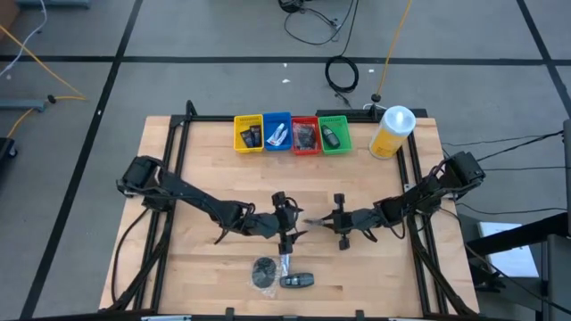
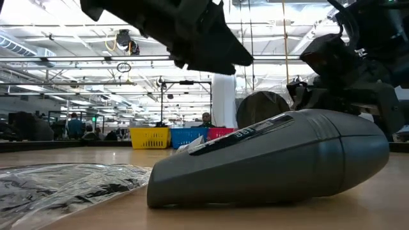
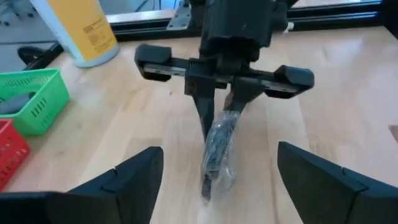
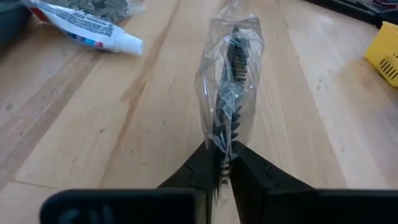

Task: Pick & Place Travel size toiletries
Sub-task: Put the black hairbrush into the red basket

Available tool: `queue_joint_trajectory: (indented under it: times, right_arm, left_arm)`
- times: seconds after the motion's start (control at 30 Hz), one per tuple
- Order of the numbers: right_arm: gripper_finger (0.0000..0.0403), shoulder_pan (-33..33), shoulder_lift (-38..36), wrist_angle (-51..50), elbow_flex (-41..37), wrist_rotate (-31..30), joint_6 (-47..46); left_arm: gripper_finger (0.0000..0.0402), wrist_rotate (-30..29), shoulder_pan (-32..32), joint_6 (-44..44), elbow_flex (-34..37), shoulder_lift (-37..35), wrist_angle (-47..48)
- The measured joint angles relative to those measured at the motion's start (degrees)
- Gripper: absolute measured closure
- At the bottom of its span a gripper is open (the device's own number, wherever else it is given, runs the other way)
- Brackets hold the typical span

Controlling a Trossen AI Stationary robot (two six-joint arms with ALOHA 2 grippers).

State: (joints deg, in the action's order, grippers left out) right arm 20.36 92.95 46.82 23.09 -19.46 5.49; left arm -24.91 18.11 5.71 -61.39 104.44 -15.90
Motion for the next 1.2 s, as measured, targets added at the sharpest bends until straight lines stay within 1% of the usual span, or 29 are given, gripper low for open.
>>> queue_joint_trajectory:
  times: [0.07,0.2,0.3,0.37,0.47,0.57,0.63,0.73,0.87,0.93,1.03,1.13,1.2]
  right_arm:
    - [0.0379,0.00,0.00,-0.10,0.00,0.00,0.18]
    - [0.0377,0.00,0.00,0.11,-0.02,0.02,0.48]
    - [0.0374,-0.01,0.00,0.77,-0.04,0.02,2.14]
    - [0.0375,-0.09,0.00,1.05,-0.07,0.04,3.47]
    - [0.0379,-0.09,0.00,1.16,-0.07,0.02,5.15]
    - [0.0377,-0.11,0.00,1.36,-0.07,0.03,7.05]
    - [0.0375,-0.14,0.00,1.32,-0.07,0.04,7.61]
    - [0.0375,-0.15,0.00,1.31,-0.07,0.07,7.59]
    - [0.0378,-0.15,0.00,0.94,-0.07,0.07,8.26]
    - [0.0375,-0.15,0.00,1.22,-0.07,0.07,8.29]
    - [0.0373,-0.15,0.00,2.18,-0.07,0.04,8.44]
    - [0.0375,-0.15,0.00,4.14,-0.09,0.06,8.53]
    - [0.0377,-0.15,0.00,5.23,-0.07,0.07,8.54]
  left_arm:
    - [0.0088,1.39,-0.13,-0.49,-0.07,0.43,-0.91]
    - [0.0090,3.06,1.36,-7.17,-0.07,0.62,-2.50]
    - [0.0097,0.11,3.16,-10.22,-0.07,0.57,-3.25]
    - [0.0102,-2.33,4.19,-13.95,-0.07,0.59,-3.81]
    - [0.0101,-3.97,4.87,-17.26,-0.07,0.57,-4.68]
    - [0.0094,-3.22,4.09,-17.15,-0.07,0.57,-4.99]
    - [0.0087,-0.64,2.72,-16.99,-0.07,0.57,-5.30]
    - [0.0074,4.91,0.45,-14.66,-0.07,0.57,-5.38]
    - [0.0065,7.34,-1.90,-12.67,-0.07,0.57,-5.02]
    - [0.0069,9.73,-2.65,-12.70,-0.07,1.19,-4.92]
    - [0.0083,11.41,-3.20,-11.85,-0.07,3.15,-5.56]
    - [0.0101,11.01,-3.23,-11.12,0.00,5.46,-5.30]
    - [0.0112,9.28,-3.25,-11.10,0.00,6.28,-5.12]
